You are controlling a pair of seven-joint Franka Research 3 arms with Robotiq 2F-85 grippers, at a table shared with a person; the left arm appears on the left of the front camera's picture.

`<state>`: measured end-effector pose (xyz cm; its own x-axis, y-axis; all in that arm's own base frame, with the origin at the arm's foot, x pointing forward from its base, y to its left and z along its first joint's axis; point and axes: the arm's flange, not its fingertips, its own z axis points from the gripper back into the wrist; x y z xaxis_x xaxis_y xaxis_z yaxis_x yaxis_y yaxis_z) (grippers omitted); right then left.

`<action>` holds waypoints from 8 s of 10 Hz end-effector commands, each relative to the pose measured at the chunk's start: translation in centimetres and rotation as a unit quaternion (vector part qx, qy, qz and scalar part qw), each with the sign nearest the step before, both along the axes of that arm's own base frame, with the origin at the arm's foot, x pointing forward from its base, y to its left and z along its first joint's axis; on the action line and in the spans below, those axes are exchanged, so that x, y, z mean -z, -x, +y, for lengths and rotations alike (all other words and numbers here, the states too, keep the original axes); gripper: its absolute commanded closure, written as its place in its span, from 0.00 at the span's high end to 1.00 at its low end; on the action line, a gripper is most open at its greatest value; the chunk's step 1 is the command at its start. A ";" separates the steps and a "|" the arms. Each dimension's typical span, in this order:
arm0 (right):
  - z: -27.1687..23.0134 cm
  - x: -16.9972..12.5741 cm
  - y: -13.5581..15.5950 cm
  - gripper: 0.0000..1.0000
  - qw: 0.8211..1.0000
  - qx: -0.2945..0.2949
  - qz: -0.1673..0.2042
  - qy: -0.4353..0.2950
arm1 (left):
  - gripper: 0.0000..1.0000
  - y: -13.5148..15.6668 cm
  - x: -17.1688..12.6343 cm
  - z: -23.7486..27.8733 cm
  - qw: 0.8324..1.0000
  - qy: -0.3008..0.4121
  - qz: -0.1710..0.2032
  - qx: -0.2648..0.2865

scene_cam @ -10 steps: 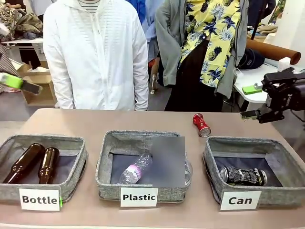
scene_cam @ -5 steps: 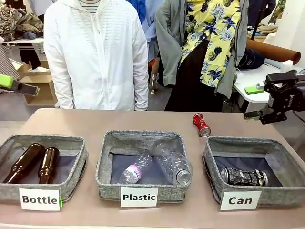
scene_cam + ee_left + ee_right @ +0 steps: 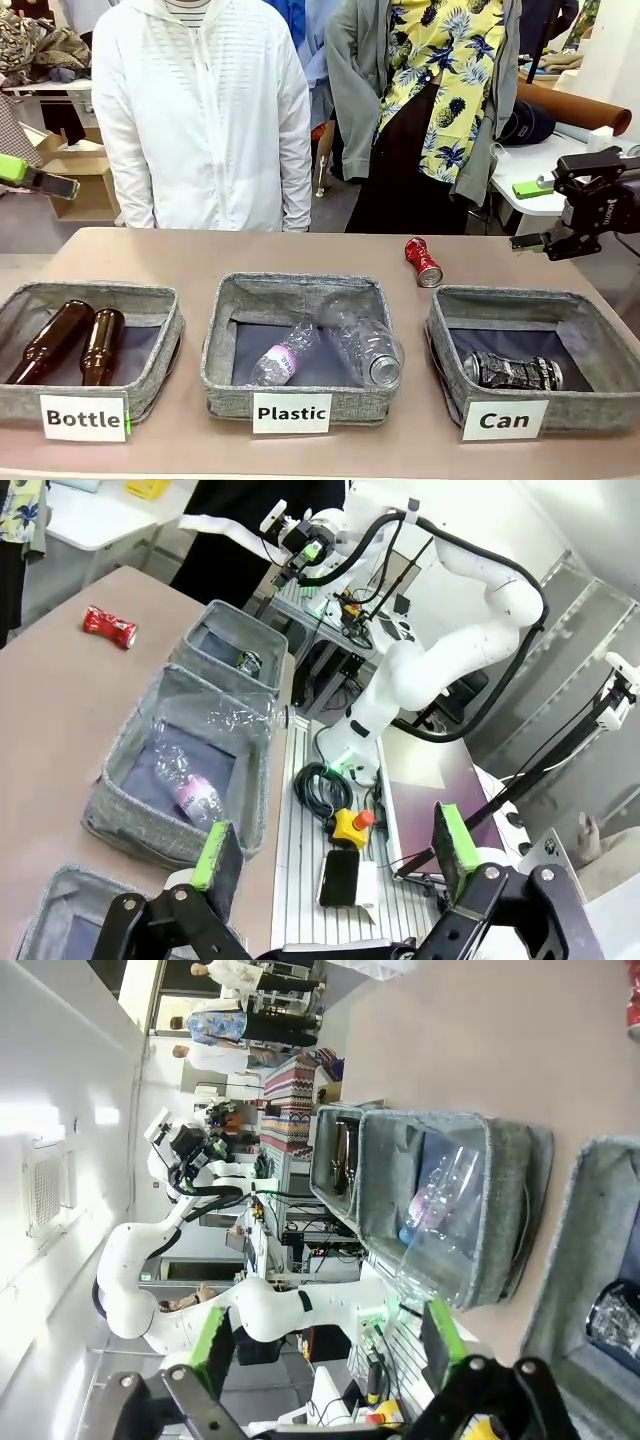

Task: Sort the can waste into the basket.
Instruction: Pick up the can waste from the table and place it in the right Fabric basket.

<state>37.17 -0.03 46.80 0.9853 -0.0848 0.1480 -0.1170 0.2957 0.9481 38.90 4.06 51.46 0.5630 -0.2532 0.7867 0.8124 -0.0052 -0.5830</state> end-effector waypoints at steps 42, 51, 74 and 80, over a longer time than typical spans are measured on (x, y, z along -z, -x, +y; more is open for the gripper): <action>14.6 16.2 -30.1 0.00 0.805 0.031 0.117 0.581 | 1.00 0.2 0.1 -0.1 1.000 -0.003 0.001 0.002; 4.6 -3.5 -15.9 0.00 0.782 -0.394 -0.180 0.448 | 1.00 0.2 0.1 -0.1 1.000 -0.003 0.001 0.002; -1.8 -1.7 -11.9 1.00 0.982 -0.030 -0.141 -0.124 | 1.00 0.2 0.1 -0.1 1.000 -0.003 0.001 0.002; -3.5 -0.7 -11.6 1.00 0.953 -0.252 -0.165 -0.002 | 1.00 0.2 0.1 -0.1 1.000 -0.003 0.001 0.002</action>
<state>49.14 -4.01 46.98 0.8357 0.3399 0.4314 -0.4869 0.0950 0.8683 38.97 4.07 51.31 0.5665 -0.2543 0.7839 0.8099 -0.0036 -0.5865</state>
